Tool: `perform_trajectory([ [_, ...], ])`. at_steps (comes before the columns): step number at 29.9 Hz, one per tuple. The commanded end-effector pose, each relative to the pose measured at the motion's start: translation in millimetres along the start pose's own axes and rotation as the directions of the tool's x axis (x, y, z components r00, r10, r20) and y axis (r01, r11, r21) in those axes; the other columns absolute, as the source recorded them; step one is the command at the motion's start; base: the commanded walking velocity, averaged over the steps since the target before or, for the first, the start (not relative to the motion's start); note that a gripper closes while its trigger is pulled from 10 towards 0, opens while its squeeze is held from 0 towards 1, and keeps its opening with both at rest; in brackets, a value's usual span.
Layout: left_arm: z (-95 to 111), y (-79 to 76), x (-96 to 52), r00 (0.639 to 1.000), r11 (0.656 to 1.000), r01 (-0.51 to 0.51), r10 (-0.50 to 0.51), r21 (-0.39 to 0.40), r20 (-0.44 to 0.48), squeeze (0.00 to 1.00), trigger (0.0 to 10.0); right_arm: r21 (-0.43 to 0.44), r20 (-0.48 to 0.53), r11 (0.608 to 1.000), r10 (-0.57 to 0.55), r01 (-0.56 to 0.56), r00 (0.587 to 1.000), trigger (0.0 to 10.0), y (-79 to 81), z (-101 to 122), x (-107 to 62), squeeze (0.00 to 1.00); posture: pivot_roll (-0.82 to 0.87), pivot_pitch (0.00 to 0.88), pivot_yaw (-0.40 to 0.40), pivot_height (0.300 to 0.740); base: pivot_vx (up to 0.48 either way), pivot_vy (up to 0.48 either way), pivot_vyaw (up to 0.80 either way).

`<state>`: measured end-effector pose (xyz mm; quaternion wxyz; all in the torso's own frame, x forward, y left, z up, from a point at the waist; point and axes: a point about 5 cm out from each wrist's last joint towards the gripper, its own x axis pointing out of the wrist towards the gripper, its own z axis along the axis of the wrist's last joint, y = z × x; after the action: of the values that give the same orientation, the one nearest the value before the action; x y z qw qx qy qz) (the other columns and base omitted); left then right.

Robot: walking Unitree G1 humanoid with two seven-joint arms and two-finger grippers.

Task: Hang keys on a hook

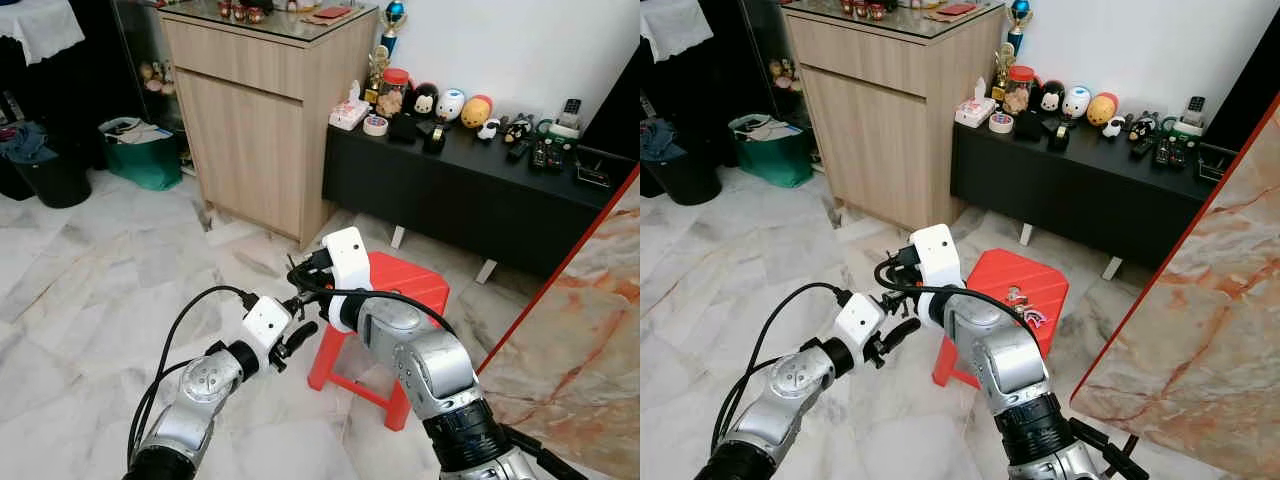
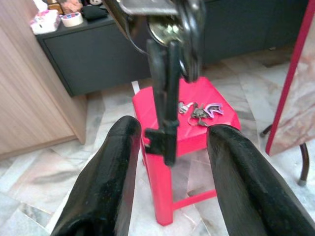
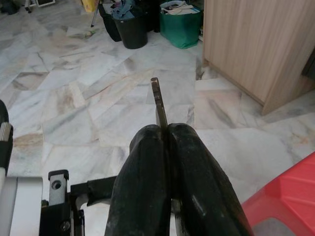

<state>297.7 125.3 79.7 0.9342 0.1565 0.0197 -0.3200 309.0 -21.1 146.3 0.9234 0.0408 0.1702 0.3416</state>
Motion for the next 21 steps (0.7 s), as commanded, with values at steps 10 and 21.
perform_trajectory([
  [10,2.0,2.9,5.4,0.999,0.999,-0.039,0.040,-0.024,0.030,0.00,1.9,-0.004,0.033,1.000,0.014,-0.014,0.999,10.0,3.3,11.8,0.3,0.00,0.07,0.000,-0.085,0.740,0.000,0.000,0.00],
  [21,0.7,1.4,6.0,0.999,0.999,-0.024,0.025,-0.026,0.030,0.00,0.0,-0.002,0.031,1.000,0.006,-0.006,0.999,10.0,2.1,11.2,0.5,0.00,0.07,0.000,-0.085,0.740,0.000,0.000,0.00],
])
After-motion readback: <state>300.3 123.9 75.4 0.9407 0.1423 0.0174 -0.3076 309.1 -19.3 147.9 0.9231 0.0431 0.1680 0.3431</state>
